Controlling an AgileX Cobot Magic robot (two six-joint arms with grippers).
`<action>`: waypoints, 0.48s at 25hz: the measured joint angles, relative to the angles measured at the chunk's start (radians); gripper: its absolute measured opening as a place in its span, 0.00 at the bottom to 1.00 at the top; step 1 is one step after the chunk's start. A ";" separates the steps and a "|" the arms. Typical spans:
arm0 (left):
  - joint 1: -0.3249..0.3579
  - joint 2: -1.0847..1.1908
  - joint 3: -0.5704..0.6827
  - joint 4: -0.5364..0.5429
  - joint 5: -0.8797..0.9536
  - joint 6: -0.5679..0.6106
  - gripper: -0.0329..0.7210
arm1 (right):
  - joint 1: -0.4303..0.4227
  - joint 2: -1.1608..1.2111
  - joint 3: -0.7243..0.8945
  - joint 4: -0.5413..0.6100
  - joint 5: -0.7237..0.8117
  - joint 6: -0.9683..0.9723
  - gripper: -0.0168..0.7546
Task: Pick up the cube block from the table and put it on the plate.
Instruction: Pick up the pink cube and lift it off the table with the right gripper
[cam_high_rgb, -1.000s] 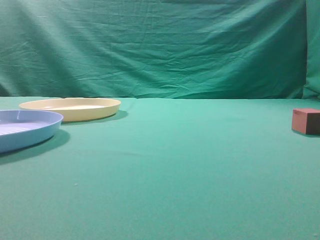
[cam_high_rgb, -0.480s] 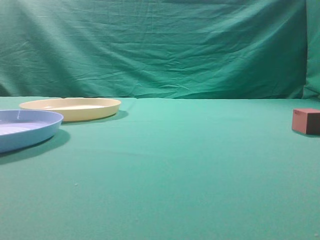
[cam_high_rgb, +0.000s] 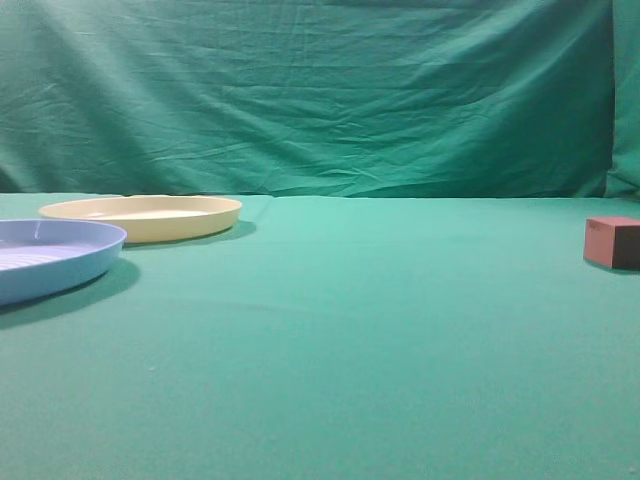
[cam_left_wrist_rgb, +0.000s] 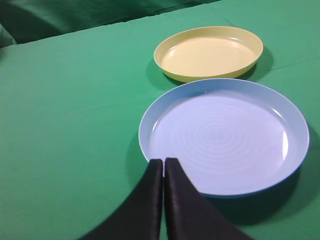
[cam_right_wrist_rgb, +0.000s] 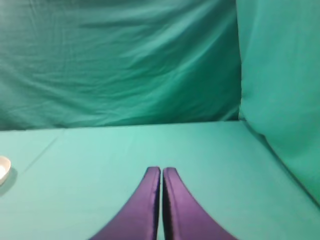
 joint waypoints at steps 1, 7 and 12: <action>0.000 0.000 0.000 0.000 0.000 0.000 0.04 | 0.002 0.060 -0.036 0.001 0.032 0.000 0.02; 0.000 0.000 0.000 0.000 0.000 0.000 0.04 | 0.002 0.345 -0.179 0.045 0.097 0.000 0.02; 0.000 0.000 0.000 0.000 0.000 0.000 0.04 | 0.002 0.475 -0.266 0.080 0.162 -0.087 0.02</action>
